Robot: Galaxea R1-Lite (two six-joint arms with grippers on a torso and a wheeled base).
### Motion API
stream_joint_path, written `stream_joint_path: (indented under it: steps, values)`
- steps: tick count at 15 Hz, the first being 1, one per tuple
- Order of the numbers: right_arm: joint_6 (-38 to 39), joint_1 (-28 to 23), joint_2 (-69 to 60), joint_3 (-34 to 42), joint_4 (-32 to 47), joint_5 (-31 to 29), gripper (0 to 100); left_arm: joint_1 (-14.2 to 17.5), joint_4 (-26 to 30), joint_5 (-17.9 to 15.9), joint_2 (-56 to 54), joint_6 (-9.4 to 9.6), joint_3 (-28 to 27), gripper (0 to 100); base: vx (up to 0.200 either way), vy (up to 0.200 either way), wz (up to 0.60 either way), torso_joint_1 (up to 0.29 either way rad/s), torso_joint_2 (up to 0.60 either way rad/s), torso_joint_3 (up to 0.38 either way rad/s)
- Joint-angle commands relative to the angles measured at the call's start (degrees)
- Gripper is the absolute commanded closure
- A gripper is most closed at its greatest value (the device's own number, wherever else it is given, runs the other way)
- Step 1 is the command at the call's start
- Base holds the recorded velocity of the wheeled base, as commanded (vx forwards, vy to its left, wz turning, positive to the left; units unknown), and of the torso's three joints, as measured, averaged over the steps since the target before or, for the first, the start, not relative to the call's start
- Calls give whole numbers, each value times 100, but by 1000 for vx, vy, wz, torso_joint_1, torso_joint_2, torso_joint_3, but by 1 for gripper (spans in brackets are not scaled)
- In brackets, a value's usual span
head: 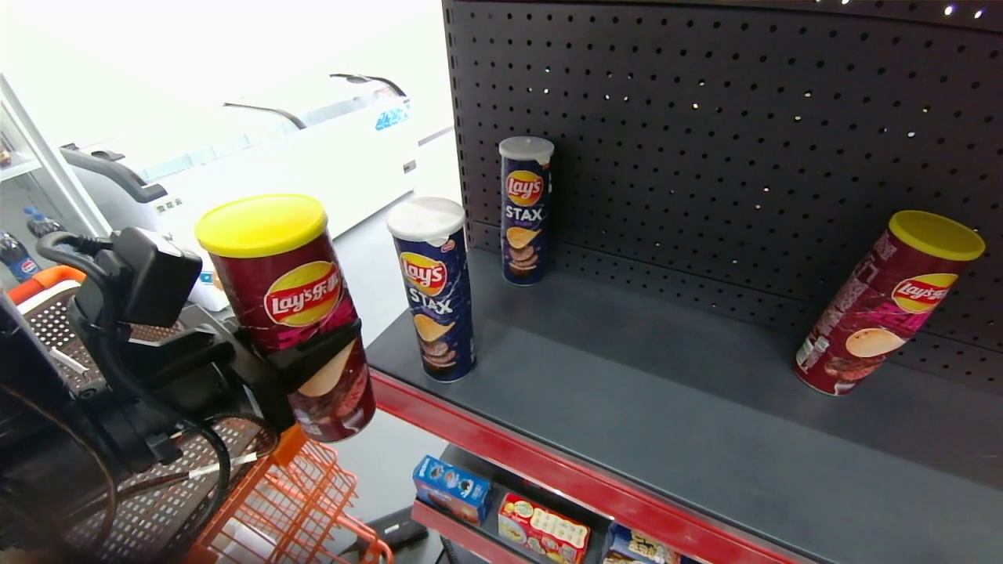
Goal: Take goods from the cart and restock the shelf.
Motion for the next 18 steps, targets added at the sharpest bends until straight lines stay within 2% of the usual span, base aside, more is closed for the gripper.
stream_joint_path:
  steps: [1,3,5,9,11,14,16,18]
  values:
    - [-2,0,6,1,-1,4,0,-98,-7,-6,-1,4,46,100,0,0,0,0,0,0]
    - [-2,0,6,1,-1,4,0,-370,-24,-120,17,-5,134,100,0,0,0,0,0,0]
    - [-2,0,6,1,-1,4,0,-476,-15,-331,87,13,10,100,0,0,0,0,0,0]
    - [-2,0,6,1,-1,4,0,-704,11,-375,333,13,-16,100,0,0,0,0,0,0]
    - [-2,0,6,1,-1,4,0,-1065,55,-375,333,13,10,100,0,0,0,0,0,0]
    - [-28,9,6,1,-1,31,0,-1381,55,-366,474,13,-33,100,0,0,0,0,0,0]
    - [-28,0,6,1,-1,39,0,-1399,55,-357,588,13,-77,100,0,0,0,0,0,0]
    - [-19,9,6,1,-1,39,0,-1390,64,-349,755,-5,-367,100,0,0,0,0,0,0]
